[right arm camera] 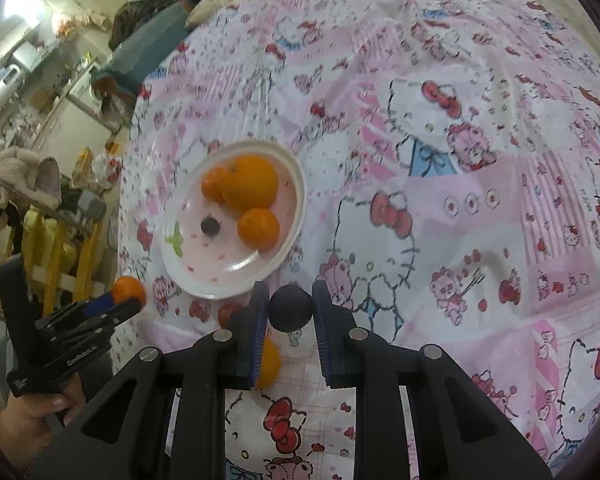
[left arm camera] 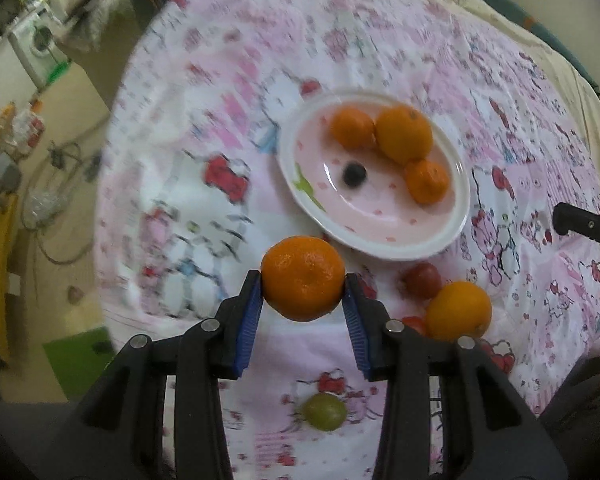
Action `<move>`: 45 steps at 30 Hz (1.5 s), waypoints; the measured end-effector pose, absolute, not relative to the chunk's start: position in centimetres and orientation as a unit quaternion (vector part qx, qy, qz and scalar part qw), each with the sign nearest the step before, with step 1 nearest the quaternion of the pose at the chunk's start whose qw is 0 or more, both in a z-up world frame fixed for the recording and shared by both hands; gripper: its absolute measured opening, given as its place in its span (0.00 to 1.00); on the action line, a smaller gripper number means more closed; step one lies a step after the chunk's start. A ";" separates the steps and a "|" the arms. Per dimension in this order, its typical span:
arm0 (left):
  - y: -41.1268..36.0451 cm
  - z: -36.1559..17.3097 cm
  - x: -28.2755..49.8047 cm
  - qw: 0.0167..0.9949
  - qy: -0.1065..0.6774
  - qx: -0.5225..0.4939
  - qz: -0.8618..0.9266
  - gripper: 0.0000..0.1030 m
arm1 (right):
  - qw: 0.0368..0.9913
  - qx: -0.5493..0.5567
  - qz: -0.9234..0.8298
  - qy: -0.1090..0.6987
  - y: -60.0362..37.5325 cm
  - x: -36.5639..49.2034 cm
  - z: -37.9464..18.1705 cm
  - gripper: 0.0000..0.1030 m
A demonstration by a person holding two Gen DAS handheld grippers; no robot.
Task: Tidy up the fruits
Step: 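Carry the blueberry and mandarin over the white plate with both tools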
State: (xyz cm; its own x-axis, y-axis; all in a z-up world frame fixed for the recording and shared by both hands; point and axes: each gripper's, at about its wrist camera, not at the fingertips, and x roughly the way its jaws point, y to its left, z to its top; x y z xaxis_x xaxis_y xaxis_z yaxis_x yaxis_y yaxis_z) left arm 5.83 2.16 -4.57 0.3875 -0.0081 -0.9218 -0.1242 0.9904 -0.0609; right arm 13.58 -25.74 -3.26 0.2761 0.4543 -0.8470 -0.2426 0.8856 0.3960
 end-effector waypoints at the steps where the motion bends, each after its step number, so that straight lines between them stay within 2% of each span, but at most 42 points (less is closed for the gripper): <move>1: 2.1 -4.3 6.0 0.833 0.548 -0.061 0.037 0.35 | 0.795 0.098 0.219 0.557 -26.0 13.7 -3.0 0.23; 12: 2.9 1.0 9.5 0.859 0.504 -0.083 0.036 0.35 | 0.825 0.130 0.220 0.504 -27.7 15.1 -0.4 0.23; 18: 2.7 1.4 12.0 0.861 0.500 -0.083 0.028 0.35 | 0.821 0.156 0.228 0.500 -28.0 16.2 -0.9 0.23; 26: 0.8 -1.9 14.1 0.847 0.529 -0.053 0.013 0.35 | 0.797 0.186 0.234 0.524 -27.2 18.1 -3.1 0.23; 35: -0.2 -6.5 16.5 0.826 0.561 -0.051 -0.005 0.35 | 0.777 0.167 0.245 0.555 -23.5 20.2 -6.0 0.23; 45: -0.6 -9.3 18.5 0.813 0.577 -0.072 -0.027 0.36 | 0.759 0.144 0.241 0.587 -20.6 22.5 -9.6 0.23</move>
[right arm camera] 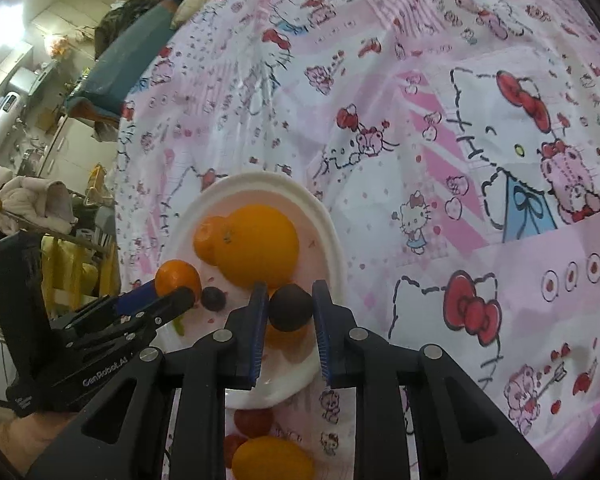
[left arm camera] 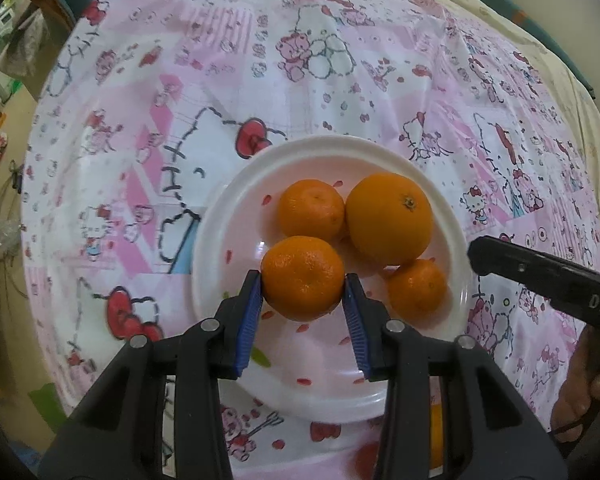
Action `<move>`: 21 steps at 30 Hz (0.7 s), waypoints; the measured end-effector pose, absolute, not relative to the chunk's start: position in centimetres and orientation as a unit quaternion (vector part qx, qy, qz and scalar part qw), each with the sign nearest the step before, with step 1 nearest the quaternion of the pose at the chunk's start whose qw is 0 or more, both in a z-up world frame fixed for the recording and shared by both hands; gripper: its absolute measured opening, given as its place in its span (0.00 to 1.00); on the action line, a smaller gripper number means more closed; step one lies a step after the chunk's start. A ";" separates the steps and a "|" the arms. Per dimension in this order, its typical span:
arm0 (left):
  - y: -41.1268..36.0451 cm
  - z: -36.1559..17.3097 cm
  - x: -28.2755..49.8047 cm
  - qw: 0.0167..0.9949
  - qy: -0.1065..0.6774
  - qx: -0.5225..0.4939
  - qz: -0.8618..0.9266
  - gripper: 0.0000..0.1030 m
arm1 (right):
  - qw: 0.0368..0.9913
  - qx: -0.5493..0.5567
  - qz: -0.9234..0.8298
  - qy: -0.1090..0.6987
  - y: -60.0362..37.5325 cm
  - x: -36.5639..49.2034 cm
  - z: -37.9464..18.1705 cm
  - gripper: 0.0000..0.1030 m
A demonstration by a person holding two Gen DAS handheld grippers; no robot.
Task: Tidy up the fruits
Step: 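Carry the blueberry and mandarin over the white plate with both tools, then open the right tool to drop the blueberry while the left tool releases the mandarin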
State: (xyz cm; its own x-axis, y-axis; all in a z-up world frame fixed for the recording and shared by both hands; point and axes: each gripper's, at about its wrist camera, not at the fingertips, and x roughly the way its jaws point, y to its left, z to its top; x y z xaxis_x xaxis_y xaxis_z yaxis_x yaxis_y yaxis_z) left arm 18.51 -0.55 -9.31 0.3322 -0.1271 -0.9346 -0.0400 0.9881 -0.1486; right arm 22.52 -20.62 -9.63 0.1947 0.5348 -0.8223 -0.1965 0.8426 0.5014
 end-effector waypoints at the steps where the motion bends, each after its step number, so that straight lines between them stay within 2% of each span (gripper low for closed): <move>1: -0.7 -9.3 18.6 0.816 0.573 -0.070 -0.027 0.36 | 0.759 0.142 0.240 0.589 -20.6 22.6 -9.9 0.23; 14: -1.6 -9.2 19.4 0.821 0.567 -0.063 -0.029 0.38 | 0.750 0.145 0.242 0.598 -20.7 22.8 -11.2 0.24; 16: -1.8 -9.2 19.5 0.821 0.566 -0.062 -0.034 0.51 | 0.748 0.150 0.244 0.599 -20.8 22.9 -11.2 0.26; 20: -2.2 -9.0 19.6 0.826 0.560 -0.053 -0.037 0.62 | 0.750 0.155 0.248 0.594 -21.0 22.9 -10.7 0.26; 21: -2.2 -9.0 19.6 0.825 0.561 -0.053 -0.037 0.65 | 0.749 0.158 0.247 0.594 -21.1 23.0 -10.7 0.29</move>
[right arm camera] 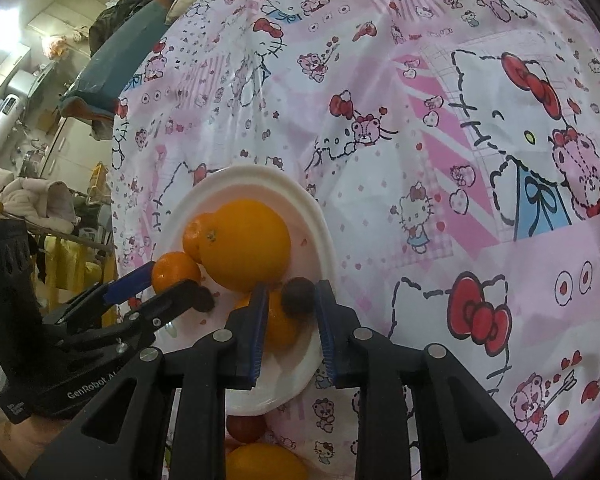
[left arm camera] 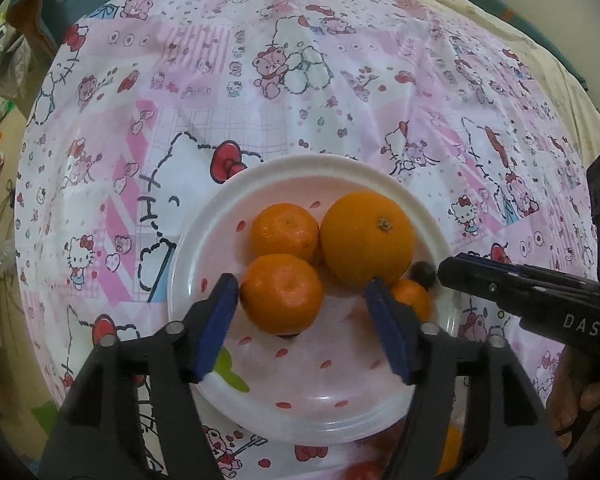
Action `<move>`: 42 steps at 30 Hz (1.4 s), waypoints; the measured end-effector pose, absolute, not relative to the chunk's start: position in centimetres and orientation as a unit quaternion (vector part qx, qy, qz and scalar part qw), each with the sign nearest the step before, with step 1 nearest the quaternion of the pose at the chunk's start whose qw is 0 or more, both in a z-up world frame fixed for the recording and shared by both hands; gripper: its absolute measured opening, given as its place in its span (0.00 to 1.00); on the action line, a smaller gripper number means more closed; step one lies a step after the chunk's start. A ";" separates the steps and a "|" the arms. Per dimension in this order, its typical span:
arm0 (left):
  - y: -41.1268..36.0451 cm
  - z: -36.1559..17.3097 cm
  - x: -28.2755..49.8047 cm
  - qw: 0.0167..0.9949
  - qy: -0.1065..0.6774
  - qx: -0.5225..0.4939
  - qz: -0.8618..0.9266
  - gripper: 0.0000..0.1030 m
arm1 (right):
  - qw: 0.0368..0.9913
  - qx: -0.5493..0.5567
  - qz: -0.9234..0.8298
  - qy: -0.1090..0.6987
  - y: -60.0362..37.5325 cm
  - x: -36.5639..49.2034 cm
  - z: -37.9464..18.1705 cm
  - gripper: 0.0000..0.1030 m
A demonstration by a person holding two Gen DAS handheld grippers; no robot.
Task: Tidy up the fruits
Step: 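Open the right tool to drop the blueberry while the left tool releases the mandarin, then lift both open tools away from the plate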
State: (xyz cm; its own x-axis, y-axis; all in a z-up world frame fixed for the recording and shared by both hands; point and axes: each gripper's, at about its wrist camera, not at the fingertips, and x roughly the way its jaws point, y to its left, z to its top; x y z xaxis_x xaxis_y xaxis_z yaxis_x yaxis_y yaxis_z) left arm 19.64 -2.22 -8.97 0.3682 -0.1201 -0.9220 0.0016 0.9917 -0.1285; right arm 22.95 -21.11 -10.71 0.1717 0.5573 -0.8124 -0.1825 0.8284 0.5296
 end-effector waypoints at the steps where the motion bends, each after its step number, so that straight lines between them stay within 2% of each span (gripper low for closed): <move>1: -2.2 -9.0 19.6 0.825 0.561 -0.054 -0.036 0.67 | 0.749 0.160 0.246 0.594 -21.2 23.0 -10.7 0.38; 2: -2.2 -9.0 19.6 0.825 0.561 -0.055 -0.036 0.68 | 0.749 0.164 0.246 0.593 -21.3 23.0 -10.6 0.45; 3: -2.2 -9.0 19.6 0.825 0.561 -0.056 -0.035 0.69 | 0.750 0.168 0.247 0.591 -21.5 23.0 -10.5 0.56; 4: -2.2 -9.0 19.6 0.825 0.562 -0.055 -0.035 0.69 | 0.752 0.169 0.245 0.589 -21.6 22.9 -10.4 0.57; 20: -2.2 -8.2 19.0 0.833 0.551 -0.047 -0.026 0.70 | 0.755 0.167 0.239 0.587 -21.6 22.8 -9.5 0.57; 42: -1.5 -5.2 15.2 0.852 0.522 -0.046 -0.018 0.70 | 0.778 0.149 0.231 0.565 -22.5 19.4 -5.2 0.59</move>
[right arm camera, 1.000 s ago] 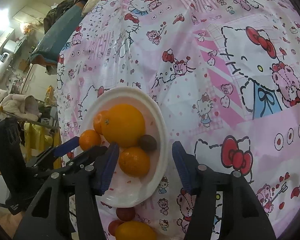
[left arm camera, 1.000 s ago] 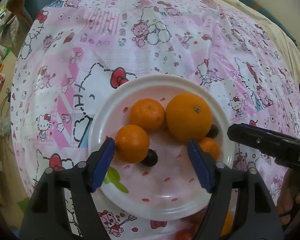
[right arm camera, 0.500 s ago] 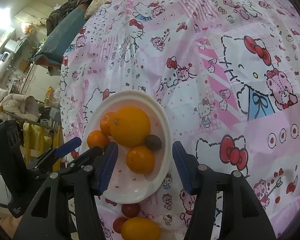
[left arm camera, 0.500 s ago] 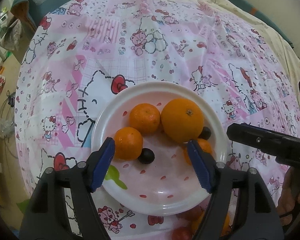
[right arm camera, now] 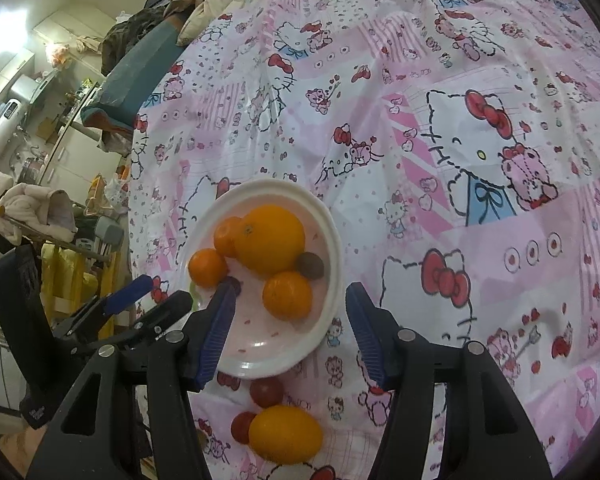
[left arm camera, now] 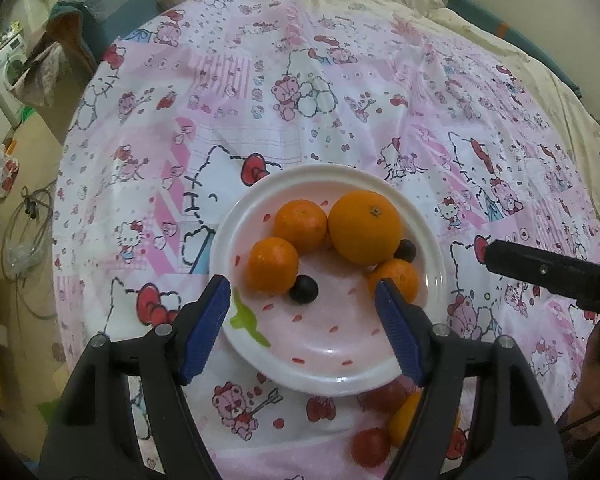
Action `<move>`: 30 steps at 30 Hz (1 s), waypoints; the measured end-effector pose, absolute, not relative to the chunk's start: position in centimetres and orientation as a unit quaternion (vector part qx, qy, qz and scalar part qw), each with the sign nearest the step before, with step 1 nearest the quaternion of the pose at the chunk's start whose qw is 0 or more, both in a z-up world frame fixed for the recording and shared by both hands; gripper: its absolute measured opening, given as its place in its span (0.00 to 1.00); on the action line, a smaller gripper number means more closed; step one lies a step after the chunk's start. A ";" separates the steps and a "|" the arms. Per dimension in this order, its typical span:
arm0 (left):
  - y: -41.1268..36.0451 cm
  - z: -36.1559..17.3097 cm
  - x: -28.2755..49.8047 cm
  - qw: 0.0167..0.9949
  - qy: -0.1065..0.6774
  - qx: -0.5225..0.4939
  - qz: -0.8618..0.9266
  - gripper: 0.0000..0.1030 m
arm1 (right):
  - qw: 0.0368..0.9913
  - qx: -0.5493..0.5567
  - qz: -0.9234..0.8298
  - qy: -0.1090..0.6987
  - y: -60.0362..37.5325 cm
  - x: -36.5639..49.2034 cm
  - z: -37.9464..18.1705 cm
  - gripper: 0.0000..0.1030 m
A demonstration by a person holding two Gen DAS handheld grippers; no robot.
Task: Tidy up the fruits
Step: 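Lift both open tools away from the plate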
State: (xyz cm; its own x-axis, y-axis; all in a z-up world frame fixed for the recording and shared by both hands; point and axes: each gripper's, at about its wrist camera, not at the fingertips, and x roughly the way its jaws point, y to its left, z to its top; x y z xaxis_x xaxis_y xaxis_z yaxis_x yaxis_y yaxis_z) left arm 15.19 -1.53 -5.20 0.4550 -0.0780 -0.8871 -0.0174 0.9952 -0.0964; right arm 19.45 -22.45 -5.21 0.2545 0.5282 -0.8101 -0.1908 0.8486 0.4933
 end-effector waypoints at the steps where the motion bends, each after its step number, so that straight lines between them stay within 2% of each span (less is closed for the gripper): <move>1: -1.5 -5.0 14.9 0.852 0.521 -0.045 -0.017 0.70 | 0.778 0.148 0.232 0.564 -22.6 19.1 -5.0 0.59; 20: 0.7 -3.4 7.4 0.844 0.534 -0.055 0.014 0.70 | 0.800 0.104 0.223 0.547 -24.3 12.7 -2.7 0.59; 30: 2.5 -3.9 6.0 0.839 0.537 -0.085 0.035 0.70 | 0.760 0.133 0.230 0.593 -24.6 11.2 -6.1 0.59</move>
